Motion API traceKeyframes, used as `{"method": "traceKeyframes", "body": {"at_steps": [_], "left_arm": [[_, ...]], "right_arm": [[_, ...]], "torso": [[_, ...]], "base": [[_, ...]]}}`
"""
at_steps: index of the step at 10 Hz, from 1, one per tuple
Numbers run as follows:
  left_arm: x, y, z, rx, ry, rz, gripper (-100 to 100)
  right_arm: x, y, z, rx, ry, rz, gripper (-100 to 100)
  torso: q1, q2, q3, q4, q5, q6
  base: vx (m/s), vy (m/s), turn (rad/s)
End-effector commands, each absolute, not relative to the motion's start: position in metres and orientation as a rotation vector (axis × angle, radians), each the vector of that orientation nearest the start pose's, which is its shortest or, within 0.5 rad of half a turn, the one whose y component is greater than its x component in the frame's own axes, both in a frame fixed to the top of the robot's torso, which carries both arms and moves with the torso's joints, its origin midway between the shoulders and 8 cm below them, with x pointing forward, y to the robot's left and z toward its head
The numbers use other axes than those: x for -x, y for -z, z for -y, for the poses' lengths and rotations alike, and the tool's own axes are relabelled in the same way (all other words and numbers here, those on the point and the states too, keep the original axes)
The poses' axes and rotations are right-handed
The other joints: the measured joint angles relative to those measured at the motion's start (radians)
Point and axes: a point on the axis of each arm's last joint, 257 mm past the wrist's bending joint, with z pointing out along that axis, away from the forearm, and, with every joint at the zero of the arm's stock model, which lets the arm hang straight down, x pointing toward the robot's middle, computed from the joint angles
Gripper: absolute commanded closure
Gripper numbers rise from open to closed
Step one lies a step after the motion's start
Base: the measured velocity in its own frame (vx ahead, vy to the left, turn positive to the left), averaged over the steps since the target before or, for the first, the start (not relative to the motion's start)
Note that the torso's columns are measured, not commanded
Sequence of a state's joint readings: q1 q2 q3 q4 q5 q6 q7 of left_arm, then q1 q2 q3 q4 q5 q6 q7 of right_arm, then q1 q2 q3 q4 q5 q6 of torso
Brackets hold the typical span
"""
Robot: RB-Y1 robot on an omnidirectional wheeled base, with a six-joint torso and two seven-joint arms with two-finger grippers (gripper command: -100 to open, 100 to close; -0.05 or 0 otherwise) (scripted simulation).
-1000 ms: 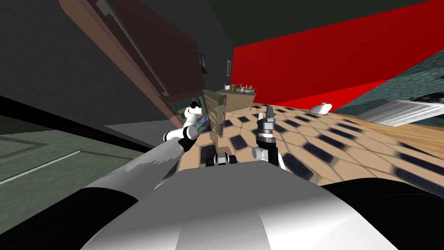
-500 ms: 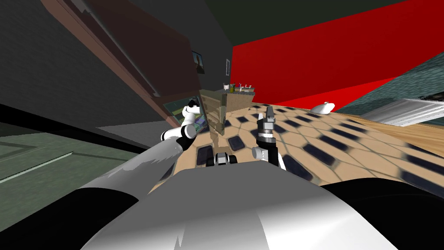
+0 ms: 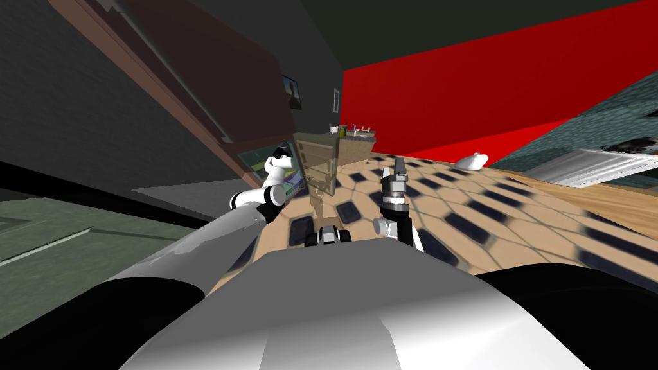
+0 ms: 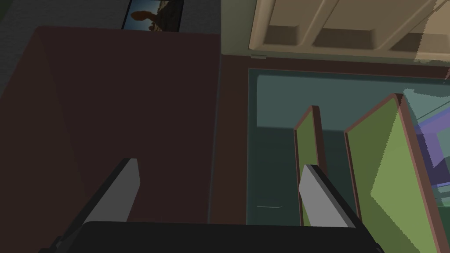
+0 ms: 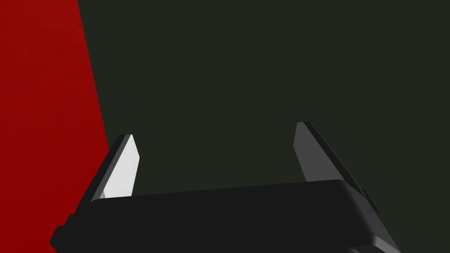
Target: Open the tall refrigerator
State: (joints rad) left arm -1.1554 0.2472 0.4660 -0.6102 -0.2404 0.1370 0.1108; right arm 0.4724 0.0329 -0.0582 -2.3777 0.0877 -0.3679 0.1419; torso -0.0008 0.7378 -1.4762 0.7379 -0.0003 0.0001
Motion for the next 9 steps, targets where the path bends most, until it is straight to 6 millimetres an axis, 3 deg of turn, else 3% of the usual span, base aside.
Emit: {"method": "traceKeyframes", "body": {"at_steps": [1, 2, 3, 5, 8, 9], "left_arm": [[-0.773, -0.023, -0.313, 1.225, 1.109, -1.081, -100], [-0.773, -0.023, -0.312, 1.240, 1.130, -1.071, -100], [-0.772, -0.024, -0.326, 1.223, 1.100, -1.080, -100], [-0.772, -0.024, -0.325, 1.241, 1.126, -1.067, -100], [-0.768, -0.025, -0.352, 1.224, 1.086, -1.076, -100], [-0.769, -0.025, -0.351, 1.241, 1.109, -1.065, -100]], "right_arm": [[-0.344, -0.052, 0.291, -0.580, -1.055, -0.667, 0], [-0.344, -0.052, 0.291, -0.580, -1.055, -0.667, 0], [-0.344, -0.052, 0.291, -0.580, -1.055, -0.667, 0], [-0.344, -0.052, 0.291, -0.580, -1.055, -0.667, 0], [-0.344, -0.052, 0.291, -0.580, -1.055, -0.667, 0], [-0.344, -0.052, 0.291, -0.580, -1.055, -0.667, 0]], "torso": [[0.001, 0.001, 0.000, 0.000, 0.000, 0.000], [0.001, 0.000, 0.000, 0.000, 0.000, 0.000], [0.001, 0.000, 0.000, 0.000, 0.000, 0.000], [0.001, 0.000, 0.000, 0.000, 0.000, 0.000], [0.000, 0.000, 0.000, 0.000, 0.000, 0.000], [0.000, 0.000, 0.000, 0.000, 0.000, 0.000]], "base": [[0.011, -0.038, -0.040], [0.011, -0.036, -0.016], [0.009, -0.048, -0.040], [0.007, -0.031, -0.005], [0.012, -0.043, -0.031], [0.018, -0.044, -0.015]]}}
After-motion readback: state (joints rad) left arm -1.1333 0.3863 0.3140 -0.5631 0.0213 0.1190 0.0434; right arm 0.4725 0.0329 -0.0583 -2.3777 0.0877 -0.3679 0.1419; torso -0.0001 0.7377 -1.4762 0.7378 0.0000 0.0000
